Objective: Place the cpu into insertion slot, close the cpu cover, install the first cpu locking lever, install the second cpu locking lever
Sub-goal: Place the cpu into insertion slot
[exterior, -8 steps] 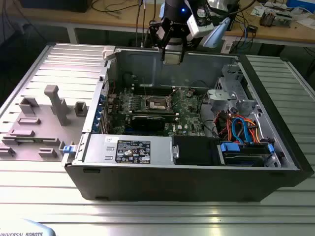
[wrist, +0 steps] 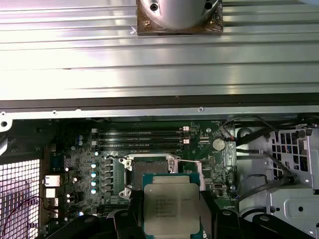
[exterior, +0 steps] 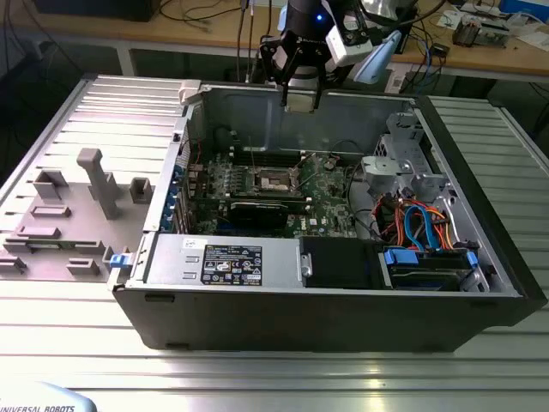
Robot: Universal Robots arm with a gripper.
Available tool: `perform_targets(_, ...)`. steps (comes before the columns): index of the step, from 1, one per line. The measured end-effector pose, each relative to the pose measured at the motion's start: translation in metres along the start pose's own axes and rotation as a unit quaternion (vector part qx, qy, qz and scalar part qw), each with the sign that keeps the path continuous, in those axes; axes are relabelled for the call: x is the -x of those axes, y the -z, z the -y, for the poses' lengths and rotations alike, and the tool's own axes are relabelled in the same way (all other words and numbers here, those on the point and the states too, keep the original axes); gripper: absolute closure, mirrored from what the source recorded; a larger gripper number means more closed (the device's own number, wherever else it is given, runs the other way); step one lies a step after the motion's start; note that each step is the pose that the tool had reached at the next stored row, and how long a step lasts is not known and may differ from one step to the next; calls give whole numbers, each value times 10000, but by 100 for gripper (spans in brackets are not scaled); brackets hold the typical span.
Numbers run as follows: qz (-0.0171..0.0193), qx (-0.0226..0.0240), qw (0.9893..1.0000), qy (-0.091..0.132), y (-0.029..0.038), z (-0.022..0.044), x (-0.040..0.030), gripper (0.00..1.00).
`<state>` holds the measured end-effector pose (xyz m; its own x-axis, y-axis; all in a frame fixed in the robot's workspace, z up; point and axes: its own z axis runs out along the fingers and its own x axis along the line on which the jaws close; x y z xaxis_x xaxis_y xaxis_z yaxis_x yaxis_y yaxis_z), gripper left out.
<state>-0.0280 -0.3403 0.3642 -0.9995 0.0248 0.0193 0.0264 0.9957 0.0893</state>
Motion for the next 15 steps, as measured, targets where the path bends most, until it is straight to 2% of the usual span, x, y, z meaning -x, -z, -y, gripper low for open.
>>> perform_targets(4, 1, 1, 10000, -13, 0, 0, 0, 46)
perform_targets(8, 20, 3, 9998, -218, -1, 0, 0, 46)
perform_targets(10, 36, 6, 9992, -397, -4, 0, 0, 46)
perform_targets(12, 58, 6, 9978, -655, -6, 1, 0, 46)
perform_targets(15, 63, 8, 9976, -696, -7, 1, 0, 46)
